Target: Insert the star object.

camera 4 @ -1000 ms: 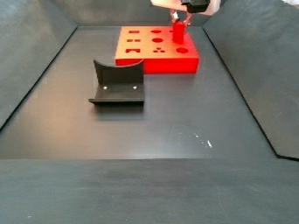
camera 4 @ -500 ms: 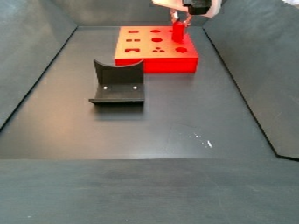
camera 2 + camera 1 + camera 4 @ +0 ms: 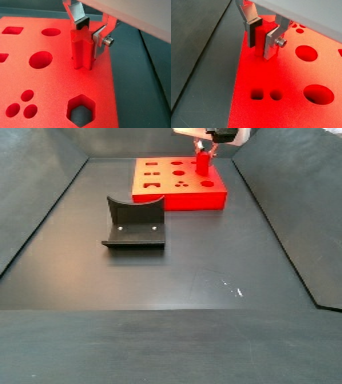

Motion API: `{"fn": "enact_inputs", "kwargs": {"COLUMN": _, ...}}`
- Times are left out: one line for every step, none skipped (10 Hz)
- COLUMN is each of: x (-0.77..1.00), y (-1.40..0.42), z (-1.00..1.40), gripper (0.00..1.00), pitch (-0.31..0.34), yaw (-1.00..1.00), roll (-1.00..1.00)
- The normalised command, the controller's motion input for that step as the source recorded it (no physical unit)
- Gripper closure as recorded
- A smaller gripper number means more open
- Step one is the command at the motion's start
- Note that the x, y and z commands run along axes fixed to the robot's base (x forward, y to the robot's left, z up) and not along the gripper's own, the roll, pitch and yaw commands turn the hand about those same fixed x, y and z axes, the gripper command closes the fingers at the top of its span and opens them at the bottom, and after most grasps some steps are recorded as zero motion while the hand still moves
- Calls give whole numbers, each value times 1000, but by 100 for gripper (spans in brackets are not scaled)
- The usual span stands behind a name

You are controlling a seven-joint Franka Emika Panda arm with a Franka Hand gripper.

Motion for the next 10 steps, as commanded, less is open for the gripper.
{"fn": "enact_inputs", "kwargs": {"x": 351, "y": 80, "z": -551, "gripper": 100, "pitch": 171, "yaw": -320, "roll": 261}}
{"fn": "enact_inputs", "kwargs": {"x": 43, "y": 0, "z": -420, "gripper": 100, "pitch": 110, "yaw": -260, "roll": 190}}
{"fn": "enact_inputs", "kwargs": {"x": 0, "y": 0, "z": -257, "gripper": 100, "pitch": 21, "yaw": -140, "roll": 87}}
{"fn": "enact_inputs", "kwargs": {"x": 109, "y": 11, "z": -323, "gripper": 100, "pitch": 56, "yaw": -220, "roll": 114}}
{"fn": "enact_inputs", "kwargs": {"x": 0, "y": 0, "z": -54, "gripper": 100, "pitch": 33, "yaw": -80, "roll": 49}}
{"fn": "enact_inputs", "kwargs": {"x": 0, "y": 0, "z": -34, "gripper": 100, "pitch": 0, "yaw": 0, "roll": 0}}
{"fn": "enact_inputs", "kwargs": {"x": 203, "y": 14, "z": -789, "gripper": 100, "pitch": -67, "yaw": 0, "roll": 4}}
{"fn": "enact_inputs", "kwargs": {"x": 303, "y": 49, "z": -986, "gripper": 100, "pitch": 7, "yaw": -34, "roll": 153}}
{"fn": "enact_inputs", "kwargs": {"x": 286, "y": 3, "z": -863, "gripper": 100, "pitch": 61, "yaw": -54, "roll": 193}}
{"fn": "enact_inputs", "kwargs": {"x": 0, "y": 0, "z": 0, "gripper": 100, "pitch": 0, "yaw": 0, "roll": 0}}
